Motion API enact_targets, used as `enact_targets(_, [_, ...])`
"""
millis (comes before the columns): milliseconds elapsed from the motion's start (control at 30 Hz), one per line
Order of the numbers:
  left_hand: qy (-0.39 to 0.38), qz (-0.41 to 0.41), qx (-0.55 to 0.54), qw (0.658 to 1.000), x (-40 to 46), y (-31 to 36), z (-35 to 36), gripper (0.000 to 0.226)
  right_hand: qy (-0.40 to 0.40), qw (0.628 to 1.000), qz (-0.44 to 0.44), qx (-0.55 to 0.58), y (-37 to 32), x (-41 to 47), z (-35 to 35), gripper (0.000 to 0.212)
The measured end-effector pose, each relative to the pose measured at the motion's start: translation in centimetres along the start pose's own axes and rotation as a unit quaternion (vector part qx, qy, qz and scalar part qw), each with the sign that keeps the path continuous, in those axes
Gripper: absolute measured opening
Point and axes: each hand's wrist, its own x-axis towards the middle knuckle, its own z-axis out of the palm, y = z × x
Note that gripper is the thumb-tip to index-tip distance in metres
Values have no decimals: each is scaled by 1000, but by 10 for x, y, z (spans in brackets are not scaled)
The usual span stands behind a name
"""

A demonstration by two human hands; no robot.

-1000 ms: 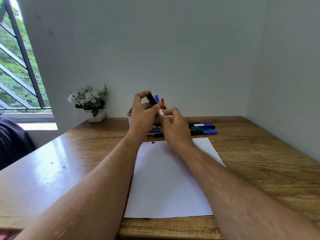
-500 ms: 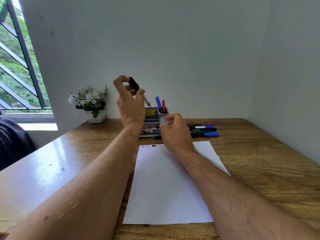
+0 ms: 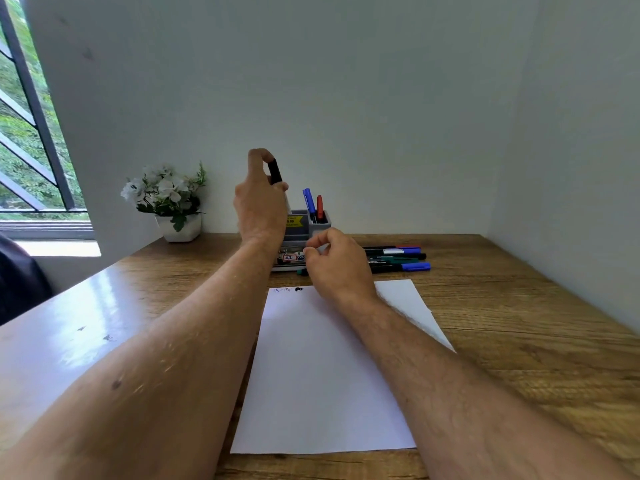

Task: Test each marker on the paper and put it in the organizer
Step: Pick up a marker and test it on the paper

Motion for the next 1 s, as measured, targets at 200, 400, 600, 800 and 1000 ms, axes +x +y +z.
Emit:
enact_targets(200, [-64,-25,106,992,8,-3,8,35,-7,1000,-3,-15,-2,-1,0,6])
enact_targets(400, [-114,-2,175,978,2,-3,5,33,-8,999,1,-47,-6,-4,-4,10])
enact_targets(600, [-86,21,153,984,-13,12,-5,45,15,980,-9,-198,-9,-5,-29,28])
enact_targets(800, [-131,89,142,977,-41,29,-27,31,-5,933,32,-357,10,-1,-43,24])
enact_targets(1000, [-160,87,132,974,-55,17,-39,19,-96,919,33,-380,23,6,-38,41])
